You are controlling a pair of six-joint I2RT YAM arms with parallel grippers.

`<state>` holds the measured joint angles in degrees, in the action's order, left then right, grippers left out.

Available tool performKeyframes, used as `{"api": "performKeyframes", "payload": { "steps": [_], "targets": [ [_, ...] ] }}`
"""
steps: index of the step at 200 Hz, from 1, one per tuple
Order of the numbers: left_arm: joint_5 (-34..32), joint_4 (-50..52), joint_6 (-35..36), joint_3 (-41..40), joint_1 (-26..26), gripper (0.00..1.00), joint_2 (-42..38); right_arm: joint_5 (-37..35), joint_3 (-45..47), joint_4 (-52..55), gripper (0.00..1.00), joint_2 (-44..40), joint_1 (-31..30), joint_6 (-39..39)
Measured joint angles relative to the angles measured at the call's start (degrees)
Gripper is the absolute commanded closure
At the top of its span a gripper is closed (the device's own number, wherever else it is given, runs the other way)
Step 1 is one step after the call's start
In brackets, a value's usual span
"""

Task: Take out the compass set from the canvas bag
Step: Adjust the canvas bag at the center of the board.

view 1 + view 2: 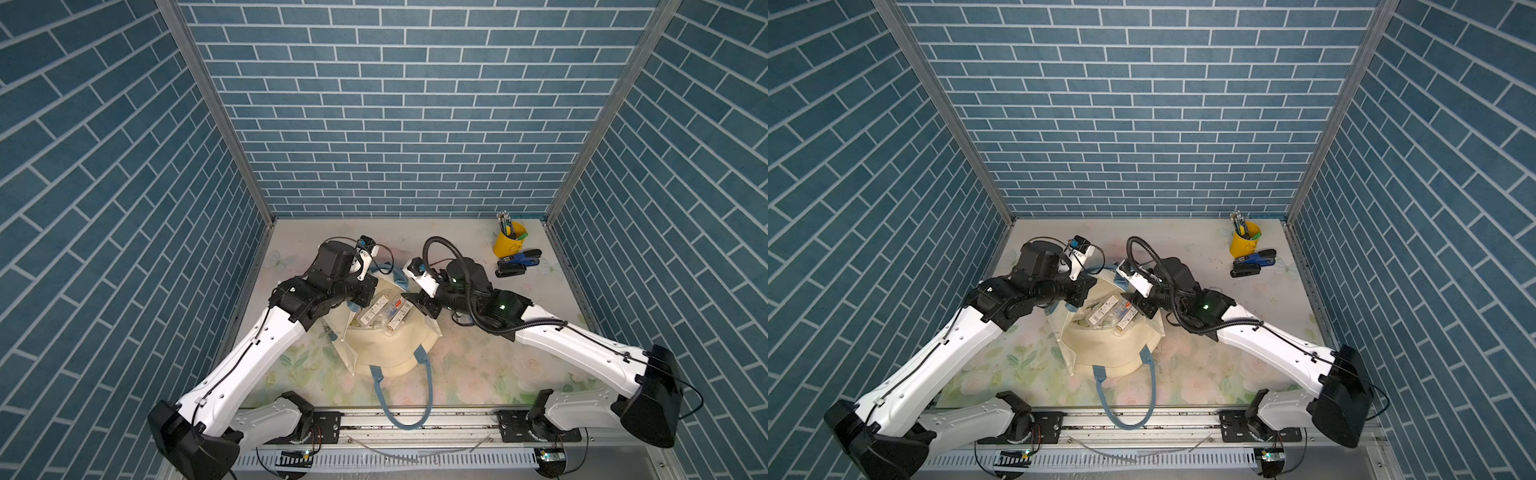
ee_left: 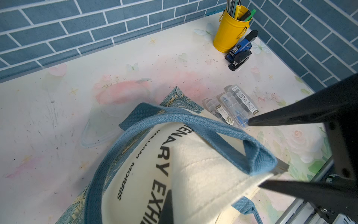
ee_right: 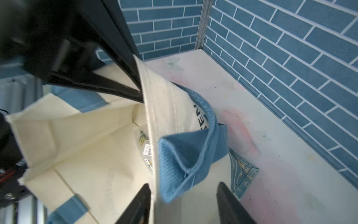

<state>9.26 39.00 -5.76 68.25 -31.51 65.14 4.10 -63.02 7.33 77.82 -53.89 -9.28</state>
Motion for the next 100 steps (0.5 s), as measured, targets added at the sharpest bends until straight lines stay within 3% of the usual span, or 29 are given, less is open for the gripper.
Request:
{"api": "performKeyframes", "payload": {
  "steps": [32, 66, 100],
  "targets": [
    [-0.1, 0.6, 0.2, 0.1, 0.0, 0.97, 0.0, -2.4, -2.3, 1.3, 0.85, 3.3, -0.5, -0.6],
    [-0.4, 3.6, 0.5, 2.4, 0.0, 0.52, 0.2, -6.6, -5.2, 3.7, 0.97, 4.7, -0.7, 1.7],
    [-2.8, 9.3, 0.3, 5.4, 0.0, 0.25, -0.2, -9.5, -6.9, 5.6, 1.0, 5.3, -0.8, 5.3]
  ]
}}
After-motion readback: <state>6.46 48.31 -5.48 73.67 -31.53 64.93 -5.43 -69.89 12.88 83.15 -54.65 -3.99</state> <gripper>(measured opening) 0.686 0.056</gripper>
